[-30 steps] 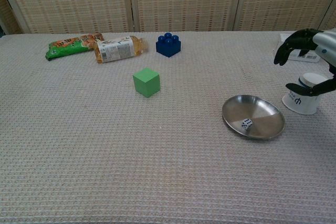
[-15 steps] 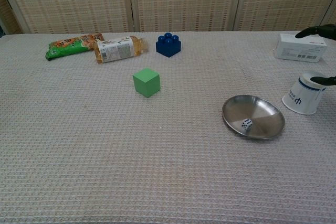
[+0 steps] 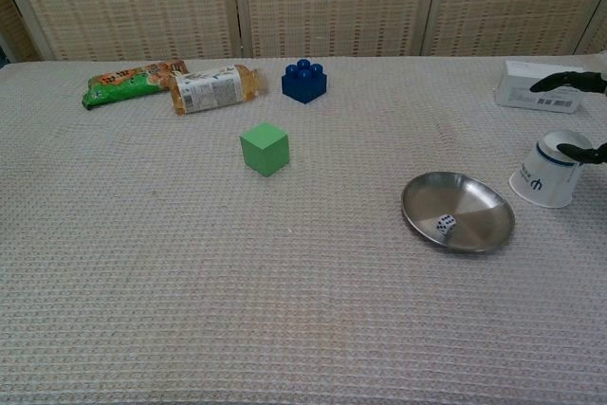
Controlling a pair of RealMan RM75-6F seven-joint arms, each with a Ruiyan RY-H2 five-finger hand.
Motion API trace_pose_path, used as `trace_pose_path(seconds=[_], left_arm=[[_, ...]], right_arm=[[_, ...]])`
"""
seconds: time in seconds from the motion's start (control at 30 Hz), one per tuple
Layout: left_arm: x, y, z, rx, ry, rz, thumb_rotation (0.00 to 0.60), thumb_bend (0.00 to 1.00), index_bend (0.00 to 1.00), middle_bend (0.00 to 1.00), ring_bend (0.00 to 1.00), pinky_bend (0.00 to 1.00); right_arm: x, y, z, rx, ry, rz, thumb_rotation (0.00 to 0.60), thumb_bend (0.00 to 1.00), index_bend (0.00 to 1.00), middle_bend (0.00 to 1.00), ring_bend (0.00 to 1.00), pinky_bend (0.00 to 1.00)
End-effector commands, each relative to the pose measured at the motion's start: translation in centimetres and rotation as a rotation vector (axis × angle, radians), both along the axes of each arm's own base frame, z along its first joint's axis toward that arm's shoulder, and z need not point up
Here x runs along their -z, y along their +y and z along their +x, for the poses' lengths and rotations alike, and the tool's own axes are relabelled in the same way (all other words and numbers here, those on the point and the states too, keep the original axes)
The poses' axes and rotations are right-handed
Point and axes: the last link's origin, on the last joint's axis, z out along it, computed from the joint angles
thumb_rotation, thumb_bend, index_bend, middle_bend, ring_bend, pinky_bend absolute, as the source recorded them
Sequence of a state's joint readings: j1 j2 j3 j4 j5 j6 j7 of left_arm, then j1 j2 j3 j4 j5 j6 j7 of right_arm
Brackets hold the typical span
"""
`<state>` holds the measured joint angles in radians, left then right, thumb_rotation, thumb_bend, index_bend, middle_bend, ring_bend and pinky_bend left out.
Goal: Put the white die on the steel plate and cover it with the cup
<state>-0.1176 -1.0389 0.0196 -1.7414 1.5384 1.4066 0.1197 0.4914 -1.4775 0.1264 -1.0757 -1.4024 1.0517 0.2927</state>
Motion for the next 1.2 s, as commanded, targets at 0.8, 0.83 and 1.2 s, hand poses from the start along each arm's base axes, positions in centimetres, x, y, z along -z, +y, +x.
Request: trace_pose_path(seconds=[0.8, 0.83, 1.2], left_arm=[[0.0, -0.1, 0.1, 0.002, 0.001, 0.001, 0.6, 0.44, 0.15, 0.29, 0.35, 0.47], [0.0, -0.1, 0.1, 0.002, 0.001, 0.001, 0.6, 0.44, 0.15, 0.29, 0.35, 0.47], [-0.1, -0.1, 0.1, 0.003, 0.0, 0.003, 0.6, 0.44, 0.15, 0.28, 0.35, 0.47]], right_arm=[[0.3, 0.5, -0.6, 0.002, 0.005, 0.021, 0.6, 0.14, 0.21, 0.1, 0.0, 0.24], [0.4, 0.4, -0.7, 0.004, 0.009, 0.021, 0.6, 0.14, 0.23, 0.12, 0.0, 0.26], [1.0, -0.1, -1.1, 0.02, 0.037, 0.005, 0.6, 0.14, 0.31, 0.24, 0.08, 0.36]])
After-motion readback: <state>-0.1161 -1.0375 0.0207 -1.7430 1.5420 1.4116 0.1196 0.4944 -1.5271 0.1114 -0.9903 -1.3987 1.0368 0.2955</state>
